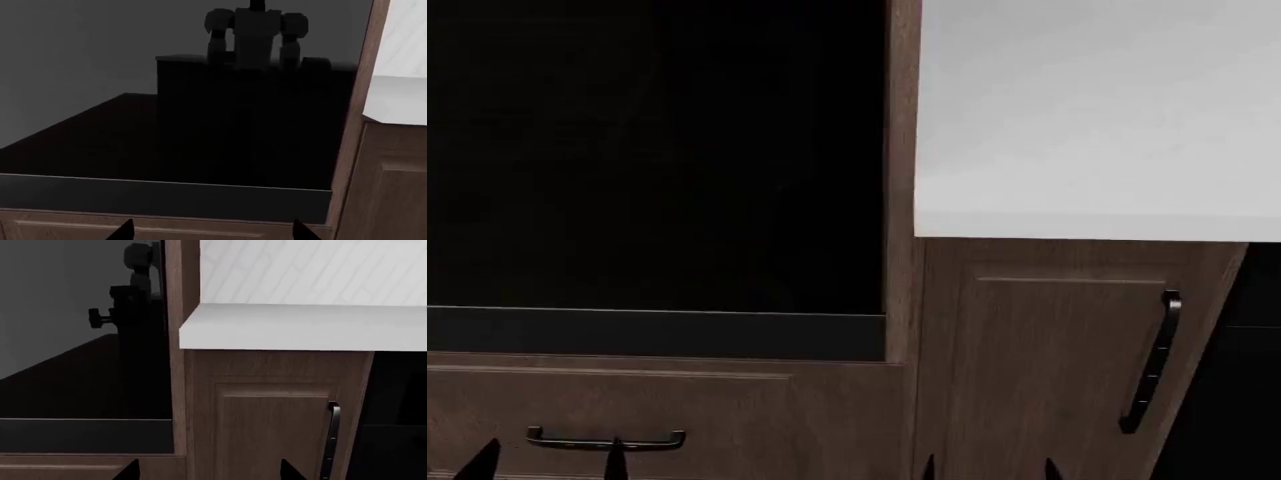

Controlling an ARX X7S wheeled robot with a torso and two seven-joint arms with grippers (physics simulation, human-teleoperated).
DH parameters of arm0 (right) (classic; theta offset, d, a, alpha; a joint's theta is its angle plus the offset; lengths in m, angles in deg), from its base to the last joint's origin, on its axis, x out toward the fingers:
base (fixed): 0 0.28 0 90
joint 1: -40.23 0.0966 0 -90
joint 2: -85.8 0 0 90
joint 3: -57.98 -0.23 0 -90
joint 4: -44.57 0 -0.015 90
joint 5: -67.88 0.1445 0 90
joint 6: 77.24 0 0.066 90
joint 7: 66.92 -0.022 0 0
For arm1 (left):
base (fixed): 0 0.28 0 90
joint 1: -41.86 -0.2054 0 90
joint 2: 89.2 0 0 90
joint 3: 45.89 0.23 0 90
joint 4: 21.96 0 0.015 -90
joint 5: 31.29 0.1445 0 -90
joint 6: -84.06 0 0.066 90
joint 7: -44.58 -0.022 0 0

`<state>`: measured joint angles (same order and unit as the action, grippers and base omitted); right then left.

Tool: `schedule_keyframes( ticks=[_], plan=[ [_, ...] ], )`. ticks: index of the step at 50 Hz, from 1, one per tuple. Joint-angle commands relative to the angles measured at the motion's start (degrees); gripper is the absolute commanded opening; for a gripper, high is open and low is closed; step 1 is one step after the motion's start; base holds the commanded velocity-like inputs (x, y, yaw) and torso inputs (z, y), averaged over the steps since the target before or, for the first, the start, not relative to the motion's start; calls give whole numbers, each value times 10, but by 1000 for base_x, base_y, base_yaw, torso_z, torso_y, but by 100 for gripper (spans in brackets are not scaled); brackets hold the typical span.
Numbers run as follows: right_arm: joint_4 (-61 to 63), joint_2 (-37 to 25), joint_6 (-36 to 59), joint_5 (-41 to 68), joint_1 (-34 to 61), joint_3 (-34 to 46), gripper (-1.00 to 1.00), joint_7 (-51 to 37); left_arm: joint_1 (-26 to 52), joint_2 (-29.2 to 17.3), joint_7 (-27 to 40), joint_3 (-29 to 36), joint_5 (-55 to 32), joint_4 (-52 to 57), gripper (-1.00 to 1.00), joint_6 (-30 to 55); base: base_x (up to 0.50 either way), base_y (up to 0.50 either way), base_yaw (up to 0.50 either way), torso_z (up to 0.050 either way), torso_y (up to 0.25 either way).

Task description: Press the start button on the microwave

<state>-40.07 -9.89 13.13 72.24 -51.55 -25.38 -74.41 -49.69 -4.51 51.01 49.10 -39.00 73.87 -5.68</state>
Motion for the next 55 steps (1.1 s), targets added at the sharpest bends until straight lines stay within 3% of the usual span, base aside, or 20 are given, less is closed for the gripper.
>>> schedule_keyframes(
  ticks=[1,11,30,55],
  plan=[
    [33,0,13,-9,-1,-1,100,5,-29,-7,-4,0,9,116,100,3,0,0,0,0,0],
    [91,-16,2,-31,-5,16,100,-5,-62,-25,11,9,10,239,100,50,0,0,0,0,0],
    [185,-32,85,-41,60,34,100,-6,-88,-45,13,-1,-27,338,100,8,0,0,0,0,0],
    [152,-25,154,1,144,45,100,1,-105,-56,15,8,-29,353,100,-52,0,0,0,0,0]
  ],
)
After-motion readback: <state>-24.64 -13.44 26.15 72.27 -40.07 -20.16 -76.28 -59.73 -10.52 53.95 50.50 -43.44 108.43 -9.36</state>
